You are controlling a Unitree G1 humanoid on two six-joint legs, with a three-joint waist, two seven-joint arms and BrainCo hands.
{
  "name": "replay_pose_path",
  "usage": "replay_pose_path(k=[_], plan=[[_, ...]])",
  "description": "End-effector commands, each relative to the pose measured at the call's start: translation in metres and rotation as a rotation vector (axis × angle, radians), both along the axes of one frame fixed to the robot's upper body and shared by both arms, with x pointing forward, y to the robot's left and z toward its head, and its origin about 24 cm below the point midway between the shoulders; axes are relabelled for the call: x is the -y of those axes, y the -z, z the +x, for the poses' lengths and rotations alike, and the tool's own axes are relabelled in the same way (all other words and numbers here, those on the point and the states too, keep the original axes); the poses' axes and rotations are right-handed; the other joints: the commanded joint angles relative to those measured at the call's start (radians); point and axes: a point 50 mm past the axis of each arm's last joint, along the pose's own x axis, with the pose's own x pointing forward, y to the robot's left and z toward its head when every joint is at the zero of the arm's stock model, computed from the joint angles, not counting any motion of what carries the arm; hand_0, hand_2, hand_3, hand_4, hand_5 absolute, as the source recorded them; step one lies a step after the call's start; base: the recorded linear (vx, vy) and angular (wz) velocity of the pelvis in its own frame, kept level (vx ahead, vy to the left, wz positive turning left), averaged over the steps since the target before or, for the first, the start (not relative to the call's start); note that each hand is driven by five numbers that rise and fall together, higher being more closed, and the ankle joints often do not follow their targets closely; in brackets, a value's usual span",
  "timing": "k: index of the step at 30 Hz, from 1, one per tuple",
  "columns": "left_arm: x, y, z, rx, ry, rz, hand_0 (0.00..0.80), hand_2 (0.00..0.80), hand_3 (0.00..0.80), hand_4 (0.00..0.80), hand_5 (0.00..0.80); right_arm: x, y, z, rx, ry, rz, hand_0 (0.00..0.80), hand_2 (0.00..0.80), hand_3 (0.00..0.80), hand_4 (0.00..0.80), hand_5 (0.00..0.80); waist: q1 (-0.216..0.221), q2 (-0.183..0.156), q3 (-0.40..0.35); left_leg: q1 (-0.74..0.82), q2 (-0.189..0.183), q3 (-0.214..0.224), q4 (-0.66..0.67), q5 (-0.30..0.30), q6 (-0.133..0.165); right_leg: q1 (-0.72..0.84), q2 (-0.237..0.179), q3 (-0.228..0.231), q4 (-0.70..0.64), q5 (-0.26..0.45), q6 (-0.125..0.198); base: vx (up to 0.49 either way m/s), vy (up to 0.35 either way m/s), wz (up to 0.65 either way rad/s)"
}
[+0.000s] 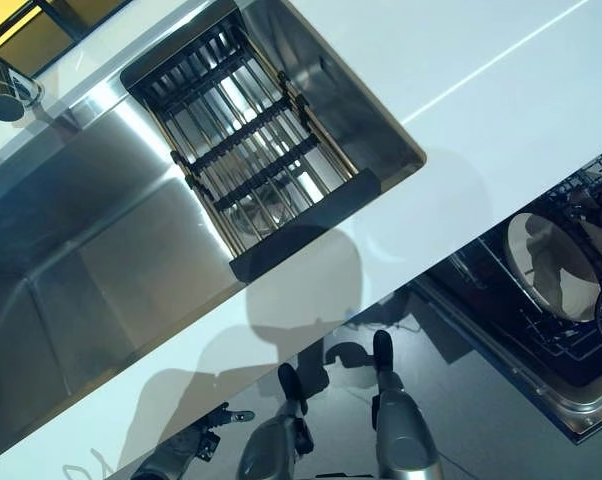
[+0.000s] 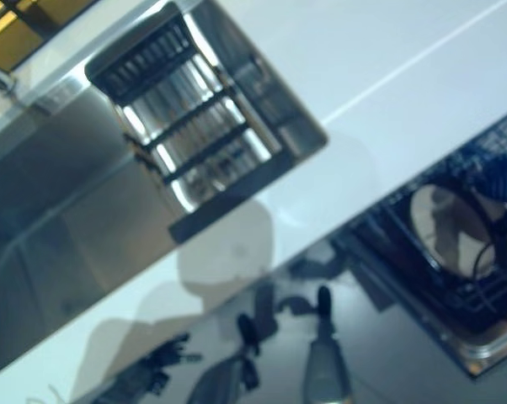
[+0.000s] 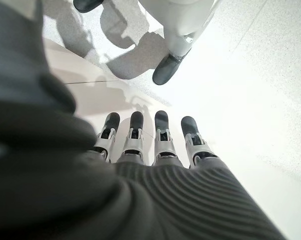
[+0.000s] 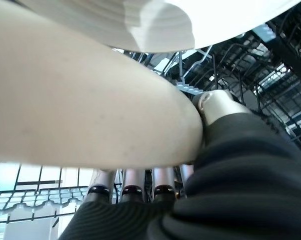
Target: Take plates into dishwasher
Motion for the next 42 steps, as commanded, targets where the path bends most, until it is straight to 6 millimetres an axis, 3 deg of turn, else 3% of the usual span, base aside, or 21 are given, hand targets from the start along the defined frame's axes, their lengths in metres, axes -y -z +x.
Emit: replay_pose_path(k=[1, 10, 23, 42], plan=[[-0.031, -0.015, 0.014, 0.042, -0.010, 0.079, 0.000, 0.000, 0.000, 0.000, 0.000, 0.008, -0.024, -0.004, -0.035, 0.029, -0.178, 0.800, 0.800, 0.800, 0.800, 0.800, 0.016, -0.066, -0.046, 0.048, 0.034, -0.013, 0.031, 0.028, -0.071, -0.018, 0.002, -0.062, 0.087, -0.096, -0.025, 0.000, 0.000, 0.00], [-0.027, -0.015, 0.014, 0.045, 0.004, 0.072, 0.000, 0.000, 0.000, 0.000, 0.000, 0.007, -0.030, -0.002, -0.009, 0.059, -0.231, 0.800, 0.800, 0.800, 0.800, 0.800, 0.025, -0.066, -0.047, 0.039, 0.037, -0.004, 0.038, 0.035, -0.073, -0.025, 0.004, -0.079, 0.088, -0.099, -0.029, 0.001, -0.008, 0.02], [-0.022, -0.013, 0.013, 0.046, 0.006, 0.061, 0.000, 0.000, 0.000, 0.000, 0.000, 0.037, -0.020, -0.014, -0.064, 0.310, -0.183, 0.800, 0.800, 0.800, 0.800, 0.800, 0.038, -0.066, -0.048, 0.047, 0.026, 0.002, 0.016, 0.025, -0.069, -0.016, 0.000, -0.094, 0.061, -0.085, -0.025, 0.001, 0.000, 0.00], [-0.024, -0.011, 0.010, 0.042, 0.004, 0.059, 0.000, 0.000, 0.000, 0.000, 0.000, 0.045, -0.014, -0.017, -0.080, 0.382, -0.177, 0.800, 0.800, 0.800, 0.800, 0.800, 0.054, -0.087, -0.056, 0.057, 0.027, 0.023, -0.003, 0.015, -0.068, -0.011, 0.006, -0.134, 0.023, -0.061, -0.019, 0.001, 0.000, 0.02]])
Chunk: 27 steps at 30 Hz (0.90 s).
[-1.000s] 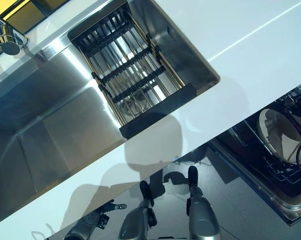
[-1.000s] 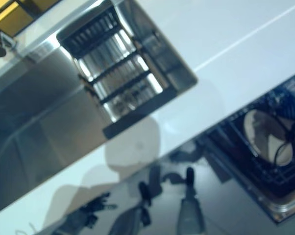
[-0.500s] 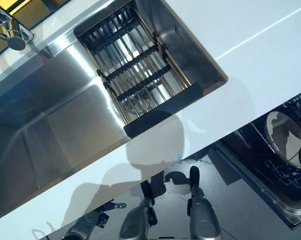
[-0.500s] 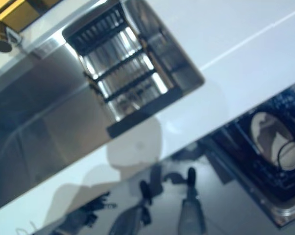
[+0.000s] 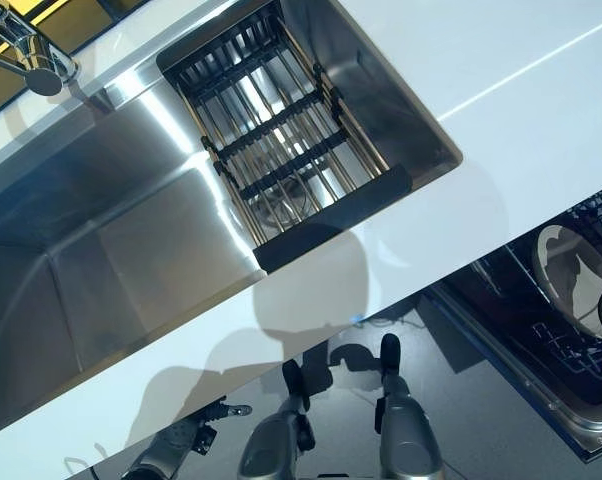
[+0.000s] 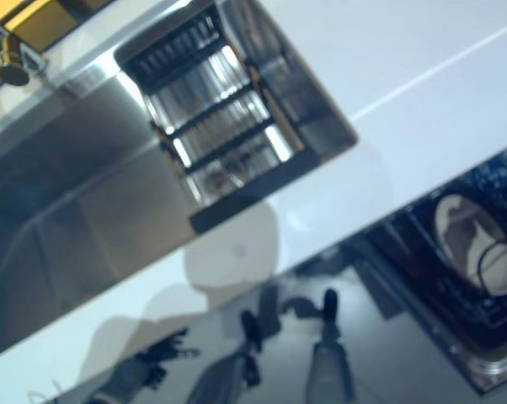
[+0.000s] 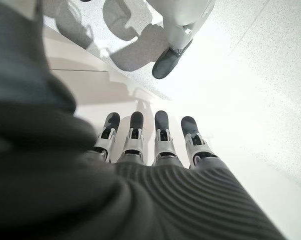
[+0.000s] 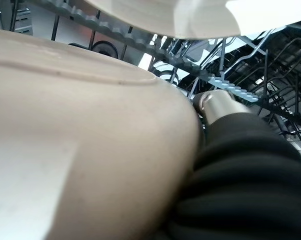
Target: Take plates into dishwasher
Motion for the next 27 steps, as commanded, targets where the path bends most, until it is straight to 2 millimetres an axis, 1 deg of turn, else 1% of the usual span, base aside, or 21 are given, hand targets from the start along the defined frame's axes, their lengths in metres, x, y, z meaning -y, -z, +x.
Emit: replay_pose_path(k=[1, 4, 5, 6, 8, 10, 15, 25, 27], plan=[[-0.0187, -0.0044, 0.0024, 0.013, -0.017, 0.046, 0.000, 0.000, 0.000, 0.000, 0.000, 0.0183, -0.0156, -0.0117, -0.014, 0.118, -0.112, 0.800, 0.800, 0.800, 0.800, 0.800, 0.007, -0.092, -0.055, 0.065, 0.031, 0.023, -0.004, 0.007, -0.067, -0.016, 0.023, -0.084, 0.021, -0.072, -0.016, 0.000, 0.000, 0.00], [-0.0196, -0.0051, 0.0042, 0.011, -0.019, 0.049, 0.000, 0.000, 0.000, 0.000, 0.000, 0.0171, -0.0131, -0.0108, -0.014, 0.114, -0.106, 0.800, 0.800, 0.800, 0.800, 0.800, 0.005, -0.096, -0.058, 0.063, 0.031, 0.021, -0.004, 0.004, -0.065, -0.017, 0.025, -0.081, 0.020, -0.071, -0.016, 0.000, 0.000, 0.00], [-0.0198, -0.0049, 0.0041, 0.010, -0.020, 0.049, 0.000, 0.000, 0.000, 0.000, 0.000, 0.0171, -0.0117, -0.0108, -0.015, 0.115, -0.106, 0.740, 0.740, 0.740, 0.740, 0.740, 0.005, -0.097, -0.059, 0.064, 0.030, 0.020, -0.004, 0.002, -0.065, -0.016, 0.026, -0.081, 0.019, -0.070, -0.015, 0.000, 0.000, 0.00], [-0.0197, -0.0047, 0.0042, 0.010, -0.021, 0.050, 0.000, 0.000, 0.000, 0.000, 0.000, 0.0173, -0.0113, -0.0111, -0.013, 0.116, -0.106, 0.612, 0.612, 0.612, 0.612, 0.612, 0.003, -0.098, -0.059, 0.065, 0.030, 0.020, -0.004, 0.000, -0.064, -0.015, 0.026, -0.080, 0.018, -0.069, -0.015, 0.000, 0.000, 0.00], [-0.0198, -0.0043, 0.0037, 0.009, -0.022, 0.050, 0.000, 0.000, 0.000, 0.000, 0.000, 0.0173, -0.0102, -0.0115, -0.010, 0.118, -0.108, 0.229, 0.229, 0.229, 0.229, 0.229, 0.001, -0.098, -0.062, 0.067, 0.029, 0.020, -0.004, 0.000, -0.064, -0.014, 0.026, -0.078, 0.017, -0.068, -0.014, 0.000, 0.000, 0.00], [-0.0194, -0.0040, 0.0034, 0.006, -0.021, 0.049, 0.000, 0.000, 0.000, 0.000, 0.000, 0.0187, -0.0097, -0.0129, -0.010, 0.125, -0.104, 0.000, 0.000, 0.000, 0.000, 0.000, 0.001, -0.097, -0.066, 0.068, 0.029, 0.019, -0.004, -0.002, -0.064, -0.013, 0.026, -0.077, 0.016, -0.067, -0.014, 0.000, 0.000, 0.00], [-0.0194, -0.0034, 0.0022, 0.003, -0.018, 0.048, 0.000, 0.000, 0.000, 0.000, 0.000, 0.0201, -0.0105, -0.0142, -0.003, 0.135, -0.108, 0.000, 0.000, 0.000, 0.000, 0.000, 0.001, -0.096, -0.071, 0.070, 0.026, 0.018, -0.004, -0.005, -0.064, -0.010, 0.026, -0.075, 0.014, -0.067, -0.014, 0.000, 0.000, 0.00], [-0.0192, -0.0024, 0.0026, -0.003, -0.022, 0.049, 0.000, 0.000, 0.000, 0.000, 0.000, 0.0199, -0.0083, -0.0150, -0.001, 0.134, -0.114, 0.000, 0.000, 0.000, 0.000, 0.000, -0.003, -0.103, -0.081, 0.075, 0.025, 0.017, -0.004, -0.014, -0.061, -0.007, 0.027, -0.072, 0.012, -0.066, -0.013, 0.000, 0.000, 0.00], [-0.0195, -0.0023, 0.0023, -0.004, -0.024, 0.049, 0.000, 0.000, 0.000, 0.000, 0.000, 0.0188, -0.0103, -0.0149, 0.008, 0.129, -0.120, 0.000, 0.000, 0.000, 0.000, 0.000, -0.005, -0.105, -0.081, 0.077, 0.025, 0.017, -0.004, -0.017, -0.061, -0.006, 0.027, -0.073, 0.012, -0.065, -0.013, -0.004, 0.003, 0.04]])
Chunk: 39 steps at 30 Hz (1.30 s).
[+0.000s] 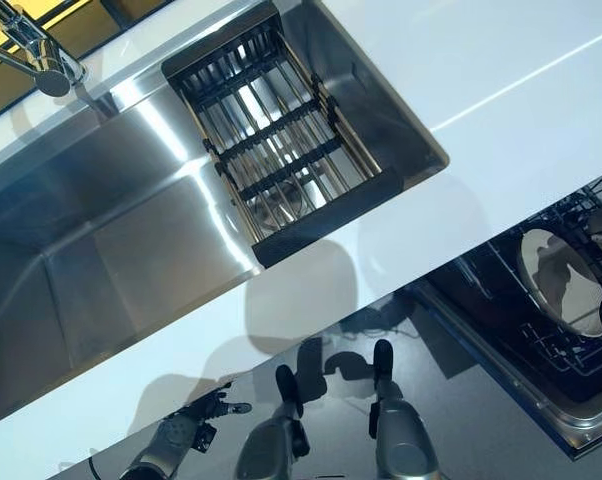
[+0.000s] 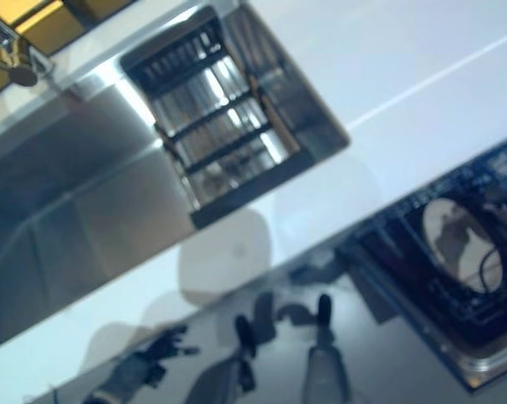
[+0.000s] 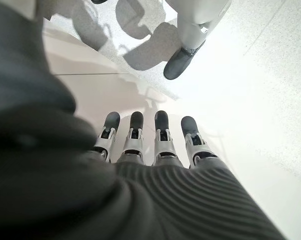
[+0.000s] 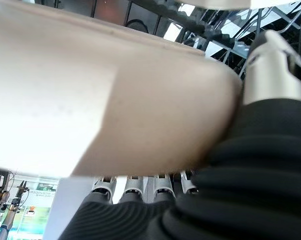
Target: Take plates into dishwasher
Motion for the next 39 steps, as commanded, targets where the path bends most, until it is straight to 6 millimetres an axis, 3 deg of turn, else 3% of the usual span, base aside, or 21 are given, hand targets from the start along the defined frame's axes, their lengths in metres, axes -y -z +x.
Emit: replay_pose_path(k=[1, 29, 35, 39], plan=[[-0.018, -0.002, 0.000, -0.010, -0.025, 0.046, 0.000, 0.000, 0.000, 0.000, 0.000, 0.009, -0.015, -0.007, 0.001, 0.048, -0.112, 0.000, 0.000, 0.000, 0.000, 0.000, 0.001, -0.078, -0.041, 0.081, 0.022, 0.018, -0.003, -0.027, -0.074, -0.005, 0.026, -0.063, 0.011, -0.074, -0.009, 0.002, 0.004, 0.05], [-0.024, 0.009, -0.017, -0.068, -0.065, 0.068, 0.000, 0.000, 0.000, 0.000, 0.000, -0.037, -0.034, -0.008, 0.260, -0.241, -0.113, 0.000, 0.000, 0.000, 0.000, 0.000, -0.060, -0.159, -0.120, 0.157, 0.042, 0.042, -0.003, -0.045, -0.062, 0.037, 0.057, -0.017, 0.012, -0.081, -0.012, 0.008, 0.008, -0.02], [-0.023, 0.013, -0.022, -0.083, -0.086, 0.063, 0.000, 0.000, 0.000, 0.000, 0.000, -0.047, -0.047, -0.014, 0.518, -0.282, -0.030, 0.000, 0.000, 0.000, 0.000, 0.000, -0.079, -0.175, -0.144, 0.180, 0.045, 0.050, -0.003, -0.057, -0.057, 0.051, 0.065, 0.004, 0.012, -0.084, -0.011, 0.027, 0.037, -0.08], [-0.020, 0.016, -0.025, -0.094, -0.103, 0.056, 0.000, 0.000, 0.000, 0.000, 0.000, -0.047, -0.029, -0.026, 0.659, -0.253, 0.121, 0.000, 0.000, 0.000, 0.000, 0.000, -0.105, -0.180, -0.164, 0.198, 0.047, 0.063, -0.003, -0.067, -0.054, 0.061, 0.070, 0.023, 0.013, -0.087, -0.011, 0.030, 0.060, -0.06]])
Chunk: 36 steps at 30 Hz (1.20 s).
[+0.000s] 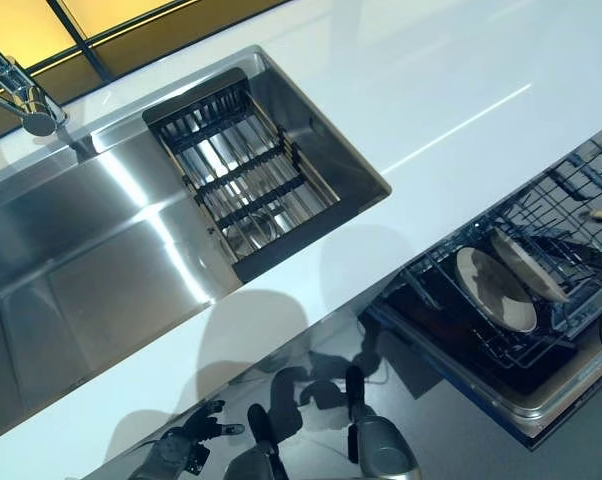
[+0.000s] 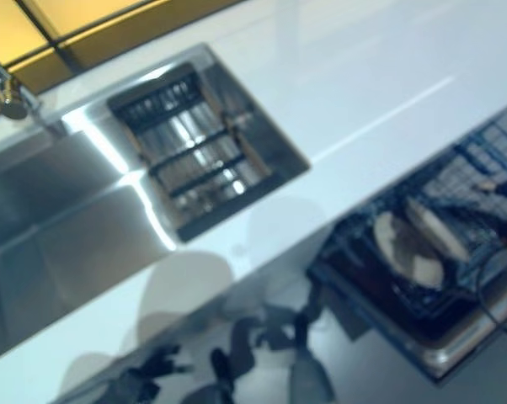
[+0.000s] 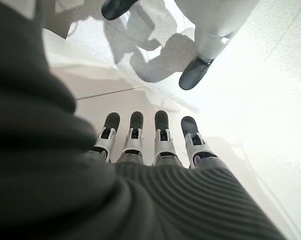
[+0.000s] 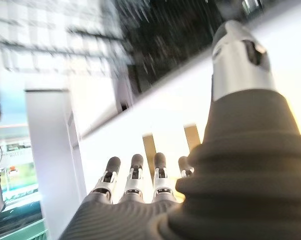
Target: Take plates into dishwasher
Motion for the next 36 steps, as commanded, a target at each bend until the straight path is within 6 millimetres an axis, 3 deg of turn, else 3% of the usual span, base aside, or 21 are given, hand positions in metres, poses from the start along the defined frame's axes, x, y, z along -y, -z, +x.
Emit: replay_pose_path(k=[1, 7, 14, 19, 23, 30, 36], plan=[[-0.008, -0.002, 0.008, 0.026, -0.046, 0.028, 0.000, 0.000, 0.000, 0.000, 0.000, 0.004, 0.009, -0.014, 0.184, 0.012, 0.182, 0.000, 0.000, 0.000, 0.000, 0.000, -0.035, -0.059, -0.052, 0.134, 0.025, 0.033, -0.001, -0.045, -0.029, 0.018, 0.040, -0.008, 0.018, -0.082, -0.001, 0.008, 0.049, -0.14], [-0.009, -0.001, 0.008, 0.021, -0.053, 0.028, 0.000, 0.000, 0.000, 0.000, 0.000, 0.023, 0.051, -0.034, 0.230, 0.083, 0.459, 0.000, 0.000, 0.000, 0.000, 0.000, -0.062, -0.057, -0.068, 0.154, 0.030, 0.056, -0.001, -0.061, -0.028, 0.028, 0.039, 0.016, 0.019, -0.081, 0.003, 0.019, 0.050, -0.12], [-0.010, -0.004, 0.017, 0.033, -0.038, 0.032, 0.000, 0.000, 0.000, 0.000, 0.000, 0.055, 0.113, -0.066, 0.251, 0.289, 0.740, 0.000, 0.000, 0.000, 0.000, 0.000, -0.091, -0.030, -0.069, 0.166, 0.028, 0.083, -0.001, -0.082, -0.028, 0.030, 0.030, 0.038, 0.031, -0.084, 0.010, 0.006, 0.046, -0.08], [-0.009, -0.007, 0.025, 0.044, -0.022, 0.028, 0.000, 0.000, 0.000, 0.000, 0.000, 0.062, 0.150, -0.082, 0.238, 0.387, 0.891, 0.000, 0.000, 0.000, 0.000, 0.000, -0.097, -0.008, -0.061, 0.164, 0.026, 0.094, -0.001, -0.073, -0.032, 0.014, 0.019, 0.036, 0.041, -0.081, 0.010, -0.018, 0.021, -0.02], [-0.002, -0.010, 0.036, 0.064, -0.009, 0.012, 0.000, 0.000, 0.000, 0.000, 0.000, 0.060, 0.187, -0.097, 0.167, 0.457, 1.008, 0.000, 0.000, 0.000, 0.000, 0.000, -0.102, 0.030, -0.041, 0.164, 0.023, 0.094, -0.001, -0.065, -0.033, 0.002, 0.010, 0.034, 0.056, -0.090, 0.009, -0.050, 0.029, -0.09], [0.009, -0.014, 0.047, 0.099, 0.018, -0.017, 0.000, 0.000, 0.000, 0.000, 0.000, 0.057, 0.214, -0.105, 0.125, 0.467, 1.116, 0.000, 0.000, 0.000, 0.000, 0.000, -0.098, 0.098, -0.011, 0.148, 0.012, 0.086, 0.001, -0.051, -0.038, -0.013, -0.008, 0.021, 0.057, -0.093, 0.005, -0.054, 0.022, -0.06], [0.012, -0.016, 0.051, 0.116, 0.045, -0.035, 0.000, 0.000, 0.000, 0.000, 0.000, 0.046, 0.230, -0.097, 0.078, 0.394, 1.218, 0.000, 0.000, 0.000, 0.000, 0.000, -0.089, 0.149, 0.007, 0.126, -0.002, 0.072, 0.004, -0.037, -0.041, -0.014, -0.021, 0.014, 0.045, -0.094, 0.002, -0.033, 0.002, -0.01]])
